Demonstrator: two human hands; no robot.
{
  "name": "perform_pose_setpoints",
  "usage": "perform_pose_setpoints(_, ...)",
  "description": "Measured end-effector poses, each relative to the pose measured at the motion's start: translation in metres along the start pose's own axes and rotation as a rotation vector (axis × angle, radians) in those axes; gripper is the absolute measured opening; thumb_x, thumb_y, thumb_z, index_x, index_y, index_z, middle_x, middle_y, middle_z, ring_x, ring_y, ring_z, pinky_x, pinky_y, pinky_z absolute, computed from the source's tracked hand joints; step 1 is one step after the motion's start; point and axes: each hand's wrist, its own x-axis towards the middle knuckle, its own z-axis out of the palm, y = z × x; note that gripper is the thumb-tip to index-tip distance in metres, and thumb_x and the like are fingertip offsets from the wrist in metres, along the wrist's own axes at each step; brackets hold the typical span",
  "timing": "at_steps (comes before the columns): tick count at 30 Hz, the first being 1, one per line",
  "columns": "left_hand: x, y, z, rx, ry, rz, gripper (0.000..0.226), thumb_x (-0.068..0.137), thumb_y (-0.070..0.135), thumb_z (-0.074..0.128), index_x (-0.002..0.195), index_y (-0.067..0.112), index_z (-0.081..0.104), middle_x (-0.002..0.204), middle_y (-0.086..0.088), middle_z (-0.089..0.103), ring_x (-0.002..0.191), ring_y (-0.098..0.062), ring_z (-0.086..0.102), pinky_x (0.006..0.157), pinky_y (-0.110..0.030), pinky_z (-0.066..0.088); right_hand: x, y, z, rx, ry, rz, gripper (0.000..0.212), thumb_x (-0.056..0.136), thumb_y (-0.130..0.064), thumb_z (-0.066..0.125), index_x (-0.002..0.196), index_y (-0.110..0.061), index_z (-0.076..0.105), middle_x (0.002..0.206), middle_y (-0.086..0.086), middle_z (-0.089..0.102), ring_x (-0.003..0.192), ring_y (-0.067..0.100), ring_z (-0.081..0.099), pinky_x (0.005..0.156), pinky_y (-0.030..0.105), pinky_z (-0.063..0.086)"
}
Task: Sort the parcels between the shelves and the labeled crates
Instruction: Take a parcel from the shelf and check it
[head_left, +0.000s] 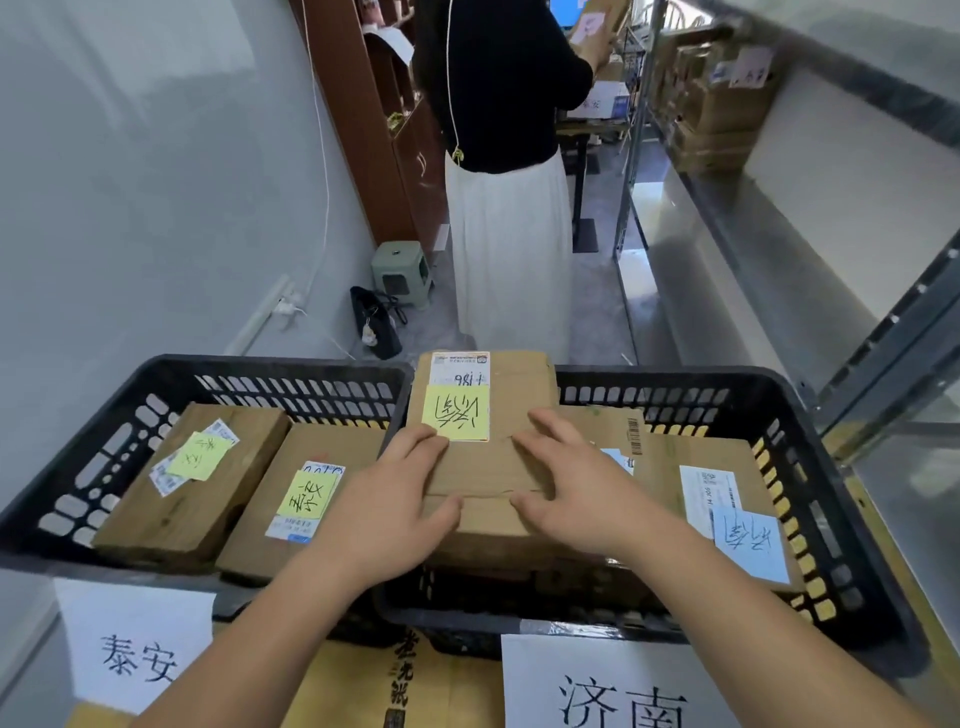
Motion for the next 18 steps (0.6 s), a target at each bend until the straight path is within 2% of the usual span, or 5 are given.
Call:
perform_pose_setpoints(5, -0.004, -0.002, -0.001, 0.061, -0.005, 0.011, 0.064, 0.091, 0.061, 0.046, 0.146, 0.031, 0.041, 0.155, 0.019, 0.025, 0.123, -0.016, 0.055, 0.095, -0.035, 0.049, -0.005, 0.0, -0.005, -0.087, -0.004, 0.001, 0.076, 0.093, -0.057, 0.061, 0.159, -0.037, 0.03, 0.169, -0.022, 0.0, 0.148, 0.015, 0.036, 0.118, 0.033, 0.034)
perform_pose_setpoints(12, -0.007, -0.005, -0.021, 0.116, -0.02, 0.056, 0.063, 0.093, 0.065, 0.044, 0.149, 0.04, 0.031, 0.163, 0.016, 0.017, 0.124, -0.021, 0.057, 0.096, -0.038, 0.048, -0.031, -0.023, -0.024, -0.185, 0.06, 0.094, 0.076, 0.093, -0.065, 0.058, 0.159, -0.042, 0.027, 0.17, -0.018, 0.003, 0.145, 0.016, 0.039, 0.116, 0.039, 0.039)
perform_pose_setpoints(15, -0.007, -0.013, -0.028, 0.11, -0.008, 0.139, 0.066, 0.093, 0.067, 0.041, 0.152, 0.038, 0.031, 0.165, 0.011, 0.017, 0.134, -0.021, 0.047, 0.107, -0.039, 0.043, -0.046, -0.03, -0.026, -0.182, 0.132, 0.141, 0.072, 0.094, -0.065, 0.057, 0.157, -0.047, 0.027, 0.17, -0.018, 0.004, 0.144, 0.017, 0.042, 0.114, 0.04, 0.041)
perform_pose_setpoints(18, -0.009, -0.018, -0.036, 0.13, -0.026, 0.216, 0.073, 0.091, 0.073, 0.032, 0.155, 0.038, 0.027, 0.166, 0.008, 0.016, 0.149, -0.026, 0.023, 0.122, -0.04, 0.022, -0.065, -0.04, -0.023, -0.163, 0.207, 0.2, 0.069, 0.093, -0.066, 0.057, 0.153, -0.054, 0.026, 0.17, -0.019, 0.007, 0.139, 0.019, 0.048, 0.111, 0.039, 0.042)
